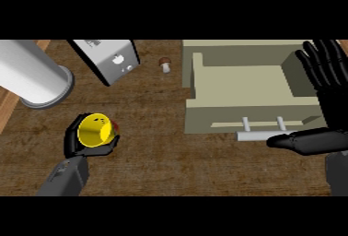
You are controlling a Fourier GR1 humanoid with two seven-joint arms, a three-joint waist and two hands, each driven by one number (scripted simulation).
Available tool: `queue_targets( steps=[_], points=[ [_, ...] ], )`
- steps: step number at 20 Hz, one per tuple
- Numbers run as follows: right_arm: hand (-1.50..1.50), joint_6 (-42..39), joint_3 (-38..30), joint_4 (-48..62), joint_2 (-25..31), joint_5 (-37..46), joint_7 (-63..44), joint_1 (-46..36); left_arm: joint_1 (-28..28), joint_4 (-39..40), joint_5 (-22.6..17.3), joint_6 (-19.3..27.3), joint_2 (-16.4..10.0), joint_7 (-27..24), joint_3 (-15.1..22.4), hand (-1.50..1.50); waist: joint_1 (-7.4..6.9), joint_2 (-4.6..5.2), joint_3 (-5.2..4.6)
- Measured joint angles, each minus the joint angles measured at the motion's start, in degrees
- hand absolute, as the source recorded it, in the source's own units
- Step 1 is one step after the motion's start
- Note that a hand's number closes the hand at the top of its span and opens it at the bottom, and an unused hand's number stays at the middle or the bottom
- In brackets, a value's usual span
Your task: Pick up the cup, place it into the drawer and close the drawer
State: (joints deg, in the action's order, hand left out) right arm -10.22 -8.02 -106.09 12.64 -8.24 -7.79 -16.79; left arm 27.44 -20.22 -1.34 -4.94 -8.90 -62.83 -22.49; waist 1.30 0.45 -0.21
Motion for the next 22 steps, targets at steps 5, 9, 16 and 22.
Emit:
queue_targets(
  steps=[5, 9, 16, 22],
  points=[
    [-1.50, -0.2, 0.2, -0.2, 0.2, 0.6, 0.2, 0.7, 4.1, -2.8, -0.8, -2.4, 1.0, 1.7, 1.2, 1.50, -0.48, -0.26, 0.10],
    [-1.50, 0.0, 0.5, 0.1, -0.3, 1.3, 0.9, 1.3, 7.7, -6.6, -0.5, -3.2, 2.5, 4.3, 3.4, 1.50, -0.91, -0.47, 0.17],
    [-1.50, -0.2, -0.9, -0.3, 0.5, 0.9, 0.8, 2.0, 15.2, -17.5, -0.5, -2.3, 6.7, 15.5, 8.0, 1.50, -1.60, -0.87, 0.26],
    [-1.50, 0.2, -0.1, 0.1, -0.7, 2.4, 2.6, 3.4, 22.5, -24.7, -3.0, 3.8, 8.3, 28.1, 14.0, 1.50, -1.25, -0.80, 0.25]
  ],
)
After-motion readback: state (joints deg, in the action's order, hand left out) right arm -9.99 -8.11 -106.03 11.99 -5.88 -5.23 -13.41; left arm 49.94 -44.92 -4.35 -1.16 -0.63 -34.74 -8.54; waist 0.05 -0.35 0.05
